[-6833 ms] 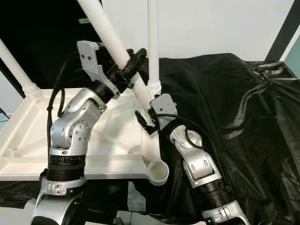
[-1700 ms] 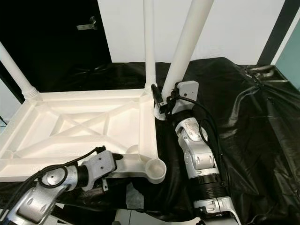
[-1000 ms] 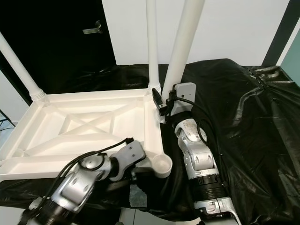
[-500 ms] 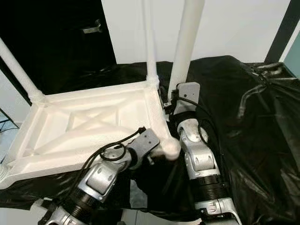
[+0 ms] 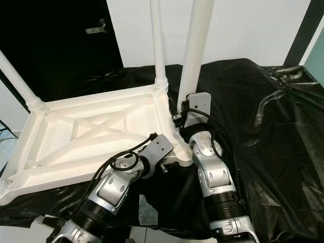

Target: Building children table

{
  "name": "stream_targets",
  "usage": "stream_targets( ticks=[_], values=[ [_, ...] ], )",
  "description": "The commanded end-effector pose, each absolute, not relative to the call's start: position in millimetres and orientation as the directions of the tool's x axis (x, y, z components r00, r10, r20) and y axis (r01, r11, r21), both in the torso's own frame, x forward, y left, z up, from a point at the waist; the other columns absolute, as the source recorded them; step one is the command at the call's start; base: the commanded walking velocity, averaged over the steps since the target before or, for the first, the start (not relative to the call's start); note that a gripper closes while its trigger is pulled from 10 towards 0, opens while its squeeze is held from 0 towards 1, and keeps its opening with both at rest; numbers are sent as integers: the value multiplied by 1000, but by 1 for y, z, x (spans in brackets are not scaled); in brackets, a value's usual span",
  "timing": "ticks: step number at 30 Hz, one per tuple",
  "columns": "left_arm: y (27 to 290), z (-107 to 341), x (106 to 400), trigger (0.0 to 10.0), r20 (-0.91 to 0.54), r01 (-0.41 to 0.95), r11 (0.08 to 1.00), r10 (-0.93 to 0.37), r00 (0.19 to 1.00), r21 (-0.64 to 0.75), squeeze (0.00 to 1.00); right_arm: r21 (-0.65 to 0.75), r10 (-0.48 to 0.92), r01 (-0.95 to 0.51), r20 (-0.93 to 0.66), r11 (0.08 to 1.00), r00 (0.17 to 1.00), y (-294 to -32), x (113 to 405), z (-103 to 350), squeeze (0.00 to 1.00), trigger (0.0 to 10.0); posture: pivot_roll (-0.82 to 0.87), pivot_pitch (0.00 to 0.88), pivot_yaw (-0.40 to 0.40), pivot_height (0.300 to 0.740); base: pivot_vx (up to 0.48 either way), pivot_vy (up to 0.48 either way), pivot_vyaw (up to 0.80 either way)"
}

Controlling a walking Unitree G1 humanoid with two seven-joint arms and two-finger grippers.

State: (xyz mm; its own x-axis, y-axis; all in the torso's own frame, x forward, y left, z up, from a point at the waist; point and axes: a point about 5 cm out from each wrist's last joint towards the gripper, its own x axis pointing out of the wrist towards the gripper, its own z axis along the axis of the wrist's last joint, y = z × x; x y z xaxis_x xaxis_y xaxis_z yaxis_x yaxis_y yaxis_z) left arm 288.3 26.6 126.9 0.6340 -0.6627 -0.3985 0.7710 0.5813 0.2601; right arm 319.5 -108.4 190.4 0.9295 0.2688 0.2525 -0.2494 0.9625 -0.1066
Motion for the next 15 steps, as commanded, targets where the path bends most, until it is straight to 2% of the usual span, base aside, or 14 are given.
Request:
stream_targets(
  ticks=[1,2,4,6,8,15],
  values=[
    [29,133,287,10000,-373,782,570,-689,622,253,0,-121,294,-271,268,955,917,-105,317,194,0,10000,52,0,57,740,0,0,0],
    [31,137,282,10000,-352,813,530,-732,583,243,0,-121,298,-275,269,954,916,-104,316,194,0,10000,56,0,54,740,0,0,0],
    [31,137,282,10000,-352,813,530,-732,583,243,0,-121,298,-275,269,954,916,-104,316,194,0,10000,56,0,54,740,0,0,0],
    [39,141,274,10000,-336,858,464,-789,514,222,0,-113,296,-275,271,955,916,-103,313,194,0,10000,63,0,51,740,0,0,0],
    [44,142,272,10000,-340,866,445,-797,499,229,0,-108,293,-273,272,956,917,-102,311,194,0,10000,64,0,52,740,0,0,0],
    [55,143,270,10000,-333,852,473,-784,523,225,0,-89,272,-258,259,962,927,-102,300,192,0,10000,61,0,52,740,0,0,0]
  ],
)
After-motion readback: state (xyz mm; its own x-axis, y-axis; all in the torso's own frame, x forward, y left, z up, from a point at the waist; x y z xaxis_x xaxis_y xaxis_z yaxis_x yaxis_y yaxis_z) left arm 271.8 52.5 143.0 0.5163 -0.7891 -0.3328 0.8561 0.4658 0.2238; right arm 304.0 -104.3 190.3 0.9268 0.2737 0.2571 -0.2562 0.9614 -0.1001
